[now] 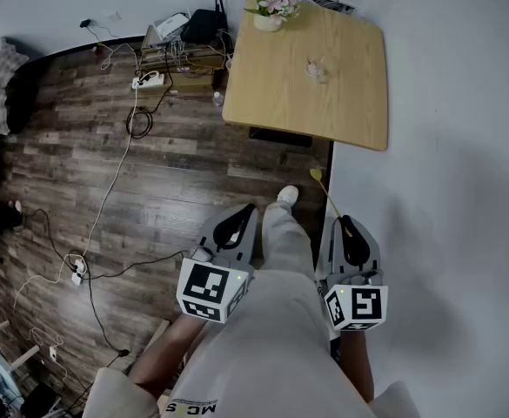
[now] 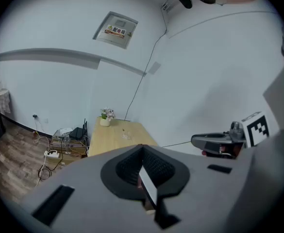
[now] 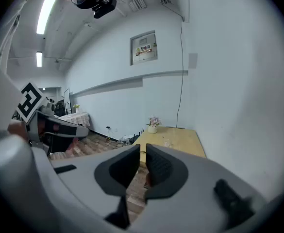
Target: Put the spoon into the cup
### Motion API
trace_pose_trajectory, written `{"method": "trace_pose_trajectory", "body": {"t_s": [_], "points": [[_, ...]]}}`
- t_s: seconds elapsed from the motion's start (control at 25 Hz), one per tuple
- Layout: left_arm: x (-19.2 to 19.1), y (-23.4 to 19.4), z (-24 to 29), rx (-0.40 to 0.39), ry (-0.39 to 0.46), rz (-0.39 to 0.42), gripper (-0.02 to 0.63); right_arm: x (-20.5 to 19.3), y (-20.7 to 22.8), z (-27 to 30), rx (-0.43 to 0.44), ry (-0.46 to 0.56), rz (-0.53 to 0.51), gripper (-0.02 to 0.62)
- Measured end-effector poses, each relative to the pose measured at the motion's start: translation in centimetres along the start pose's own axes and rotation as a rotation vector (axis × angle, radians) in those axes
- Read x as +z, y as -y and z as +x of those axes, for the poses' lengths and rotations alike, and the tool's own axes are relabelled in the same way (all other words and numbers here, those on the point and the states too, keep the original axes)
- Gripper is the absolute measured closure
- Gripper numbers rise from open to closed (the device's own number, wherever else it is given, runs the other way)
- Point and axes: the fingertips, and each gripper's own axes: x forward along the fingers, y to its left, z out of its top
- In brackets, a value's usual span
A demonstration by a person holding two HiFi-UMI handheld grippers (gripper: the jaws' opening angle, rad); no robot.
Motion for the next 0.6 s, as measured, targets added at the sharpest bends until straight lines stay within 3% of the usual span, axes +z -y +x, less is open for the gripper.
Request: {"method": "trace_pose_trajectory", "body": {"t_s": [0.24, 0.6], "points": [[-2.6, 3.1, -5.7, 0.017, 0.028, 0.007, 0.595, -0.7, -3.2, -6.1, 0.046, 0.045, -0.030, 0.541], [-3.1, 10.5, -7.9, 0.024, 0.055, 0.018, 0.595, 0.2, -1.3, -12.6, 0.081, 0.136, -0.031, 0.541]]}}
